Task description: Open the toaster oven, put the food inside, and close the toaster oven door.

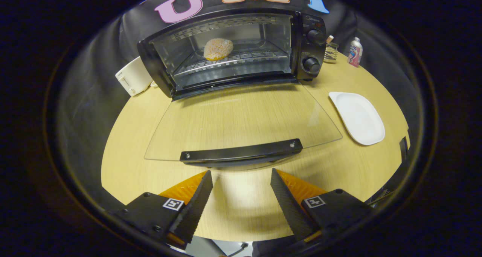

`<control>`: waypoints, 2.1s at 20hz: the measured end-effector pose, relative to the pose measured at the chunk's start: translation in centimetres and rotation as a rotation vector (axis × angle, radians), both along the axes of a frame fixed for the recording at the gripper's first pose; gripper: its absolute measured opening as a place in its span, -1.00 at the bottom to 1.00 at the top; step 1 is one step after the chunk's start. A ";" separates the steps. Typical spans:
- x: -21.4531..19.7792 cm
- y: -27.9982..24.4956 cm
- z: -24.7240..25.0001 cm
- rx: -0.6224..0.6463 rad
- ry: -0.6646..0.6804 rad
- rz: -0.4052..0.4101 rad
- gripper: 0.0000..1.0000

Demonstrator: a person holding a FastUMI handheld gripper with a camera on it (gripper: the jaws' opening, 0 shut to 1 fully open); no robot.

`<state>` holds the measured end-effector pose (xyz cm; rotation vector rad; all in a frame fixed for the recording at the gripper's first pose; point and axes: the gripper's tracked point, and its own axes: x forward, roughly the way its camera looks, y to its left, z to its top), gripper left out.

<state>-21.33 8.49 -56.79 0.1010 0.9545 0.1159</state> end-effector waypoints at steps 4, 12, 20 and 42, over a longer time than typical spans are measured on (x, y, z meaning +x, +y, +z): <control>0.3 0.3 0.1 -0.026 -0.003 0.017 0.99; 1.4 0.8 3.4 0.019 -0.099 0.041 0.99; 5.8 2.5 9.8 0.087 -0.238 0.012 0.98; 14.0 3.3 19.4 0.184 -0.436 -0.042 0.97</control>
